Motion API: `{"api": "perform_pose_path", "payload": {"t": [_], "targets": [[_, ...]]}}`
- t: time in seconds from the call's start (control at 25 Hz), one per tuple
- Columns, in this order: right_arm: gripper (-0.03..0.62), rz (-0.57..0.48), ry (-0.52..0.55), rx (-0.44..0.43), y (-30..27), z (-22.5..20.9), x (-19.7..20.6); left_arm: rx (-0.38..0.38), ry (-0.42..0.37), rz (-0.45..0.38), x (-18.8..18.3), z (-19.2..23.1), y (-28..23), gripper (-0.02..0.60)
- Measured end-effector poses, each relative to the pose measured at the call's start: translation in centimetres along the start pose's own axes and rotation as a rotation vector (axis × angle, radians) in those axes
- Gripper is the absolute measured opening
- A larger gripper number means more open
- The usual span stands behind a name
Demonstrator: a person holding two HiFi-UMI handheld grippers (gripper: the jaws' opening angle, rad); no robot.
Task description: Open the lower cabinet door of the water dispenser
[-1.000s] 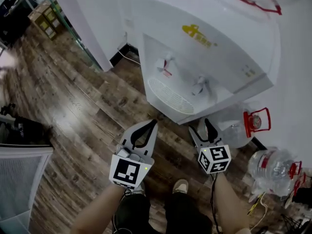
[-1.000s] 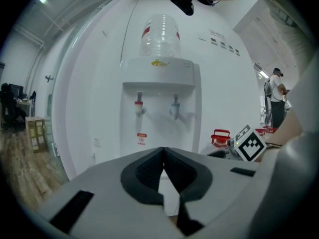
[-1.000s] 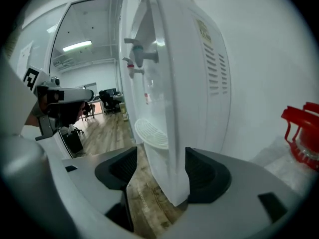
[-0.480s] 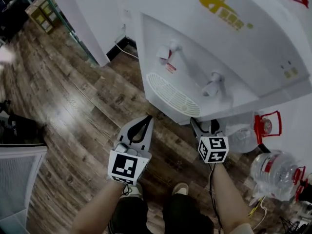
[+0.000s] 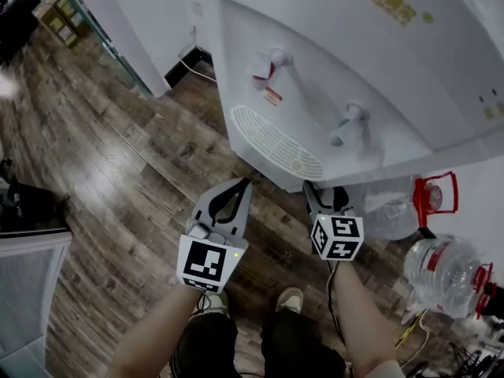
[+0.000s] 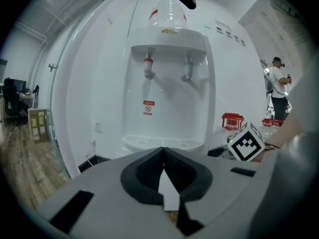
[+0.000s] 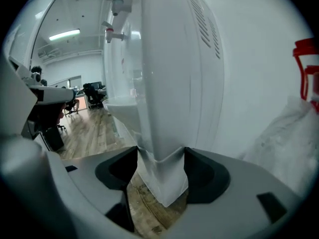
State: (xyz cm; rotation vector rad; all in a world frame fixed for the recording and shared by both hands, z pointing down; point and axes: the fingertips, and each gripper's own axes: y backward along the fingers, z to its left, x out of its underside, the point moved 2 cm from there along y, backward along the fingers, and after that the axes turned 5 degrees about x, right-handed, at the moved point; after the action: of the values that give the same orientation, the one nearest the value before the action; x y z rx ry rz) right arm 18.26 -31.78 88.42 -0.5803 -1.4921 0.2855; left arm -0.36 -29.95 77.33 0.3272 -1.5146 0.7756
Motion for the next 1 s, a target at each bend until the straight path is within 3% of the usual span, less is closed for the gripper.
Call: {"api": "perform_pose_path", "payload": {"t": [0.12,0.44,0.8,1.0], "targets": [[0.278,0.033,-0.028,0.038,0.3,0.2,0.2,0.0,0.016,0.011,0.1,0.2,0.5,0.006],[0.249,0.14,0.029,0.062,0.6,0.8,0.5,-0.015,0.069,0.023,-0.5,1.1,1.4,0.006],[0.199,0.261,0.191,0.008,3.1,4.4,3.0,-0.039,0.109,0.084,0.0,1.7,4.9,0.006],[0.187,0.334,0.191,-0.042,3.9,6.4,3.6,-0.073,0.151,0.12,1.2,2.5,7.5,0.006]]}}
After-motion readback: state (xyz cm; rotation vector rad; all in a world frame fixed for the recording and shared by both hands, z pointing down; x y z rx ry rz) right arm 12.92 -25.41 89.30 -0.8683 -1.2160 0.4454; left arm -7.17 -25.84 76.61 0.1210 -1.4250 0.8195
